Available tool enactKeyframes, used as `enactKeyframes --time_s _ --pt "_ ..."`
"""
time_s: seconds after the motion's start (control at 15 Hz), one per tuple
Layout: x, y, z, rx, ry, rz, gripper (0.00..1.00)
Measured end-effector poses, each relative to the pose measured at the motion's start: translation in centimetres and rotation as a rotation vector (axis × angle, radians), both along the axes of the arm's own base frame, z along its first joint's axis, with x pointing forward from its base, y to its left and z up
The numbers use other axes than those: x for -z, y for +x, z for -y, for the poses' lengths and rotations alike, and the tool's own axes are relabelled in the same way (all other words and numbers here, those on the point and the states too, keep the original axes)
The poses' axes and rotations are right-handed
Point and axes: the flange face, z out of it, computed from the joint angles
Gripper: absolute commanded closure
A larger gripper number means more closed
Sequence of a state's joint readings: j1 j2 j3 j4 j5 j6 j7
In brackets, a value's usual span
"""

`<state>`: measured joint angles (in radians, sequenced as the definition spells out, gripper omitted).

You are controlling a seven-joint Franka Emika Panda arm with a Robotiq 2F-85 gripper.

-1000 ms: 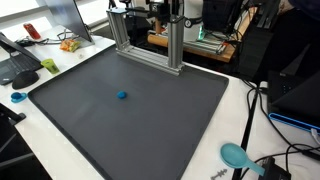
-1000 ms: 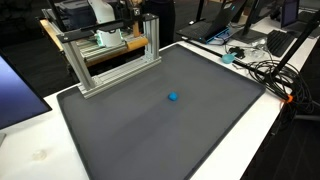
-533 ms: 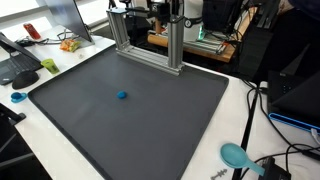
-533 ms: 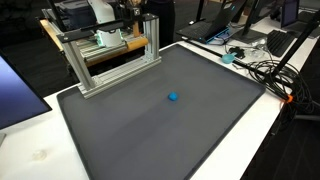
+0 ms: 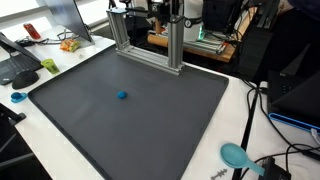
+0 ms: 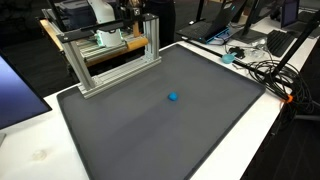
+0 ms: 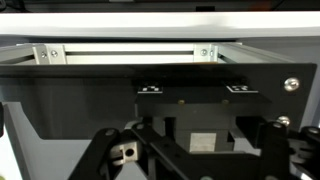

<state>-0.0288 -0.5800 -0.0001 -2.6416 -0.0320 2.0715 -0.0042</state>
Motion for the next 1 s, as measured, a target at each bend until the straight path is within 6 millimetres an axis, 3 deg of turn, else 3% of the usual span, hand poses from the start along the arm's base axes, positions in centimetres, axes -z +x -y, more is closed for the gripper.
enactKeyframes --time_s 0.27,0.33,1.0 --pt "0.0 0.0 0.0 0.000 0.000 0.000 0.75" --pt "0.0 0.0 0.0 0.000 0.000 0.000 0.78" --pt "-0.8 1.0 0.0 -0.003 -0.001 0.078 0.78"
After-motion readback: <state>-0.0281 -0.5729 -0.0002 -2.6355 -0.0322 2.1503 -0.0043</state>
